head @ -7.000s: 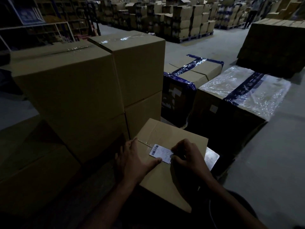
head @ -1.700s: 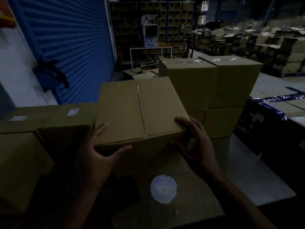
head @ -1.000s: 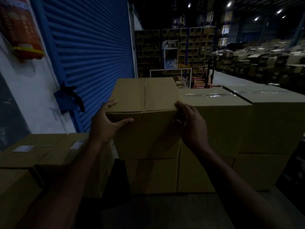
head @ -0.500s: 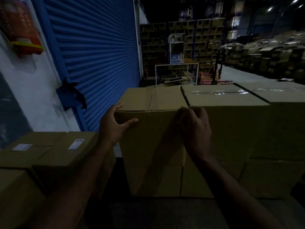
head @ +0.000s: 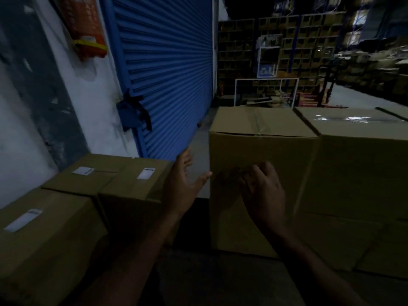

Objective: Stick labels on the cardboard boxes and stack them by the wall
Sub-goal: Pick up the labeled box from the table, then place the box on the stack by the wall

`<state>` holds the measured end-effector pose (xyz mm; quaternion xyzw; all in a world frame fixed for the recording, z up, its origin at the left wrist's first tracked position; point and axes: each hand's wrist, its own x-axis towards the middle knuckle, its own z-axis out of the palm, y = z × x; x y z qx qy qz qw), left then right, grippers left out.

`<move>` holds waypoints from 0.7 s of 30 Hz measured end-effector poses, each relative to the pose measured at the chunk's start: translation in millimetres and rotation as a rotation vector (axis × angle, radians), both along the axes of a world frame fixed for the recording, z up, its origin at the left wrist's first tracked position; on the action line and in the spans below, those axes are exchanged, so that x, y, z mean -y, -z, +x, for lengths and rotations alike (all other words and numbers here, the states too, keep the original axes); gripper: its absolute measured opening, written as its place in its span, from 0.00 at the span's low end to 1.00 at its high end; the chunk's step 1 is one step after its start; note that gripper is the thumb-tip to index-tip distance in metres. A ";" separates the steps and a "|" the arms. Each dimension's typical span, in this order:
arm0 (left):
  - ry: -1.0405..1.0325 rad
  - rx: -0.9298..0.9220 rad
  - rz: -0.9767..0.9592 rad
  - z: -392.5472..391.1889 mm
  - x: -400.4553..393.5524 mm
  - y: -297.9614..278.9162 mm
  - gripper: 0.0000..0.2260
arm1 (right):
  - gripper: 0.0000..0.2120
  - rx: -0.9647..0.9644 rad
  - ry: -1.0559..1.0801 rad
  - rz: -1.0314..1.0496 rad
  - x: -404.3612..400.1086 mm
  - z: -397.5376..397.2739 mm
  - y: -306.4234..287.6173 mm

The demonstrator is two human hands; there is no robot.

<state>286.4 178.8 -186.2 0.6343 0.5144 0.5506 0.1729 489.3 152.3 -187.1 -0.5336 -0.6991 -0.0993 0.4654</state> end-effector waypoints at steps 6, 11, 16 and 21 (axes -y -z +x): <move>-0.081 -0.037 -0.059 -113.9 35.6 33.0 0.35 | 0.09 -0.051 -0.234 -0.224 2.9 -126.1 28.7; -0.235 -0.051 -0.132 -221.7 66.1 53.2 0.31 | 0.11 -0.051 -0.405 -0.341 17.3 -241.7 47.9; -0.433 -0.125 -0.206 -323.7 86.3 66.3 0.29 | 0.06 0.025 -0.526 -0.378 25.1 -346.9 62.5; -0.522 -0.123 -0.315 -409.3 96.4 80.2 0.31 | 0.10 0.071 -0.571 -0.424 25.7 -429.6 79.6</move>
